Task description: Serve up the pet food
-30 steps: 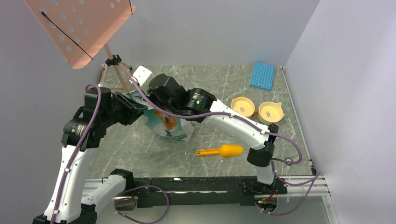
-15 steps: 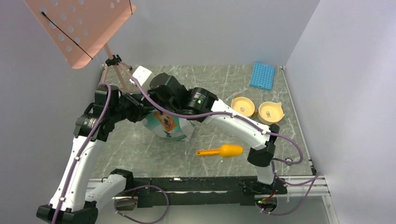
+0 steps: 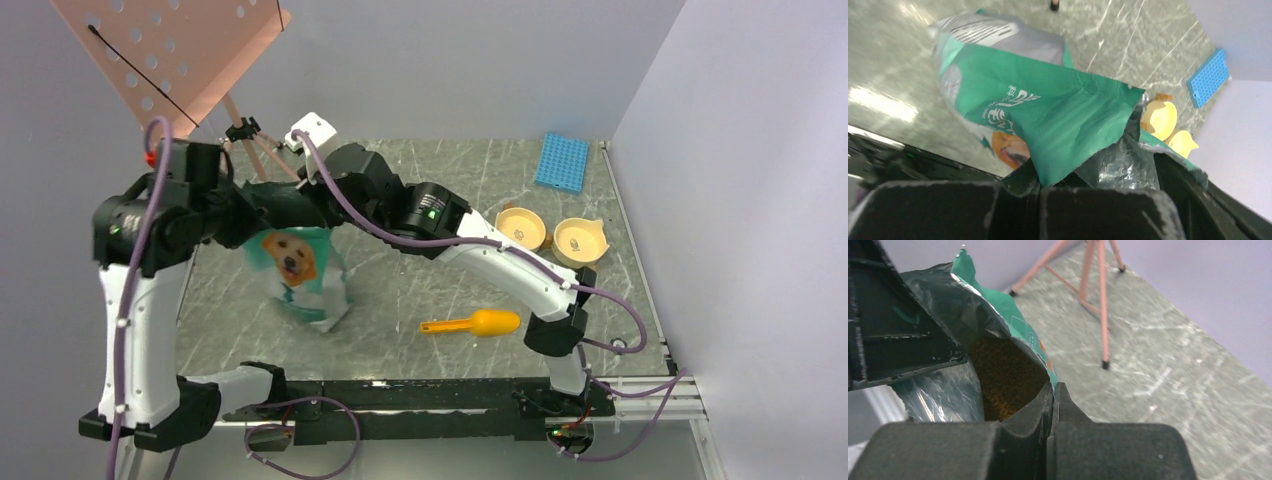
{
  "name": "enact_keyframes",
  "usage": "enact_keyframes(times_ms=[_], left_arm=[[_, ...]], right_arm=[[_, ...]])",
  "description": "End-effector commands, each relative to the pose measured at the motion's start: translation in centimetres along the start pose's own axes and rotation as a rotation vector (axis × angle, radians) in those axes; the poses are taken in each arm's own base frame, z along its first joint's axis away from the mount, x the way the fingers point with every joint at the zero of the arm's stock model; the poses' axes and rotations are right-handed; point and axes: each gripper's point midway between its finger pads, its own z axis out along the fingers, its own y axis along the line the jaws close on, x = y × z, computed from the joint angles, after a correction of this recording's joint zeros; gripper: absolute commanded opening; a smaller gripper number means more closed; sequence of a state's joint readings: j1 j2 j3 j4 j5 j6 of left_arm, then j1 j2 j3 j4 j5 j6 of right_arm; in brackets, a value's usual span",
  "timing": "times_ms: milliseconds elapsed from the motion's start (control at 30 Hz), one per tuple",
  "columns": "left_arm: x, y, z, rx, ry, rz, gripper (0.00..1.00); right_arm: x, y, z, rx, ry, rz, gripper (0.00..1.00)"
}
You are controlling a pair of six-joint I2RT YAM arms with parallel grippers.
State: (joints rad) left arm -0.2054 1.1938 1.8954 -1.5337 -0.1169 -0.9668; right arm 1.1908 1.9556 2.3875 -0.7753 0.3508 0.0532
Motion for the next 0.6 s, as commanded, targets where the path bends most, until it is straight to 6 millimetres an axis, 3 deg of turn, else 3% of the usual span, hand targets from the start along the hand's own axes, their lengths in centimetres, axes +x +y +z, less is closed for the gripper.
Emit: enact_keyframes(times_ms=[0, 67, 167, 267, 367, 467, 567], left_arm=[[-6.2, -1.3, -7.3, 0.160, -0.342, 0.102, 0.00], [-5.4, -2.6, -6.4, 0.212, -0.297, 0.158, 0.00], [-3.3, -4.2, -3.5, 0.267, -0.163, 0.222, 0.00], [-0.4, -5.2, 0.4, 0.282, 0.025, 0.286, 0.00], [2.3, -6.3, 3.0, 0.311, 0.174, 0.330, 0.00], [4.4, -8.7, 3.5, 0.367, 0.238, 0.391, 0.00], [6.4, -11.0, 3.7, 0.395, 0.306, 0.448, 0.00]], right_arm=[[-9.5, 0.7, -3.7, -0.093, -0.302, 0.226, 0.00], [-8.3, 0.2, -3.2, -0.066, -0.288, 0.259, 0.00], [-5.2, -1.9, -2.4, -0.054, -0.224, 0.404, 0.00], [0.1, -4.0, -1.7, -0.044, -0.131, 0.530, 0.00], [5.6, -5.9, -2.2, 0.038, -0.044, 0.538, 0.00], [9.0, -7.0, -3.9, 0.073, 0.000, 0.515, 0.00], [10.6, -6.7, -5.0, 0.043, 0.032, 0.478, 0.00]])
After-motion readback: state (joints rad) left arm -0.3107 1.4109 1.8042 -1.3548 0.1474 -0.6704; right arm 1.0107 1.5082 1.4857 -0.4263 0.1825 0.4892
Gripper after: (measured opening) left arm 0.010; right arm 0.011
